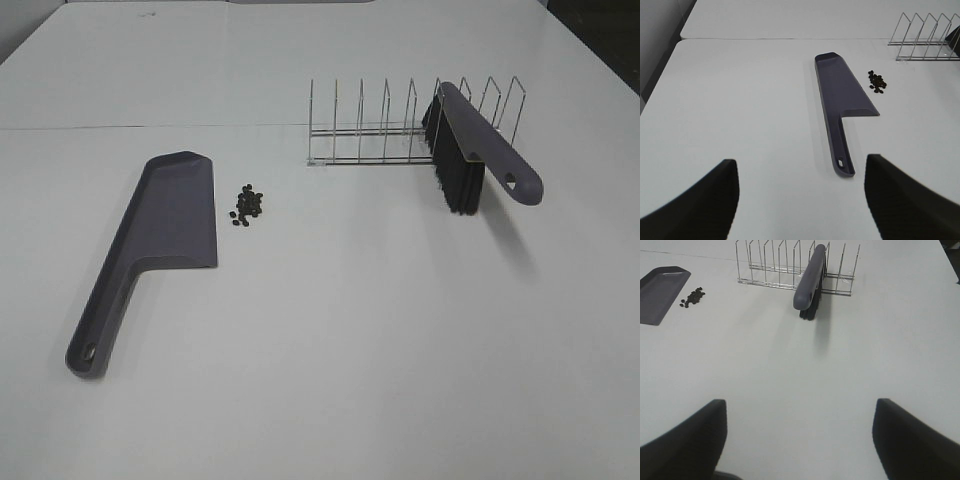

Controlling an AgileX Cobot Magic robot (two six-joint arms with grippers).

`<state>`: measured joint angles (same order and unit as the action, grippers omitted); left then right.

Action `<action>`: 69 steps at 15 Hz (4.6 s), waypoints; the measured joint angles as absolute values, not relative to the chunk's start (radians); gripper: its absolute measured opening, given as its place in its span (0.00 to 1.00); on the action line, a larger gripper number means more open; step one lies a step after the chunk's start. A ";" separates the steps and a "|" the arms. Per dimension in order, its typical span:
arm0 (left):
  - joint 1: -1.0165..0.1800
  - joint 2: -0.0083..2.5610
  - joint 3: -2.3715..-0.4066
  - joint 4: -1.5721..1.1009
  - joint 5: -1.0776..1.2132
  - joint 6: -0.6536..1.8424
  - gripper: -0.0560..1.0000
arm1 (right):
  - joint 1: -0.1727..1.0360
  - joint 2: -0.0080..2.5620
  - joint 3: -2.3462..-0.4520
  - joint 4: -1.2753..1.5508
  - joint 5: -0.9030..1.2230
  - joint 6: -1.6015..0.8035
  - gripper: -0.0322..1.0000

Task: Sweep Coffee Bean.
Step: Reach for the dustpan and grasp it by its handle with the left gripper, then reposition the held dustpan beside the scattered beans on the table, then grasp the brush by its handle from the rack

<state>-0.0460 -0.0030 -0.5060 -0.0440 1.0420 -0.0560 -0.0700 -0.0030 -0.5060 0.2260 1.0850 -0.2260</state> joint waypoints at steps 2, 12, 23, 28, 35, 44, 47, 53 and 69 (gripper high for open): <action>-0.046 -0.003 -0.506 -0.044 1.042 -0.056 0.69 | -0.070 -0.003 -0.506 0.226 1.085 -0.226 0.72; -0.050 0.187 -0.550 -0.046 0.816 -0.053 0.69 | -0.070 -0.003 -0.506 0.249 1.079 -0.226 0.72; -0.065 1.233 -0.907 -0.276 0.587 0.092 0.69 | -0.070 -0.003 -0.506 0.222 1.080 -0.176 0.72; -0.118 1.630 -1.039 -0.350 0.657 0.135 0.69 | -0.070 -0.003 -0.506 0.220 1.080 -0.173 0.72; -0.202 1.937 -1.120 -0.345 0.715 0.089 0.69 | -0.070 -0.003 -0.506 0.220 1.079 -0.173 0.72; -0.263 2.034 -1.121 -0.230 0.589 -0.019 0.69 | -0.070 -0.003 -0.506 0.220 1.079 -0.172 0.72; -0.263 2.051 -1.133 -0.210 0.586 -0.037 0.65 | -0.070 -0.003 -0.506 0.220 1.079 -0.172 0.72; -0.263 2.055 -1.136 -0.195 0.593 -0.042 0.38 | -0.070 -0.003 -0.506 0.220 1.079 -0.172 0.72; -0.263 2.006 -1.131 -0.093 0.677 -0.157 0.38 | -0.070 0.017 -0.506 0.224 1.077 -0.172 0.70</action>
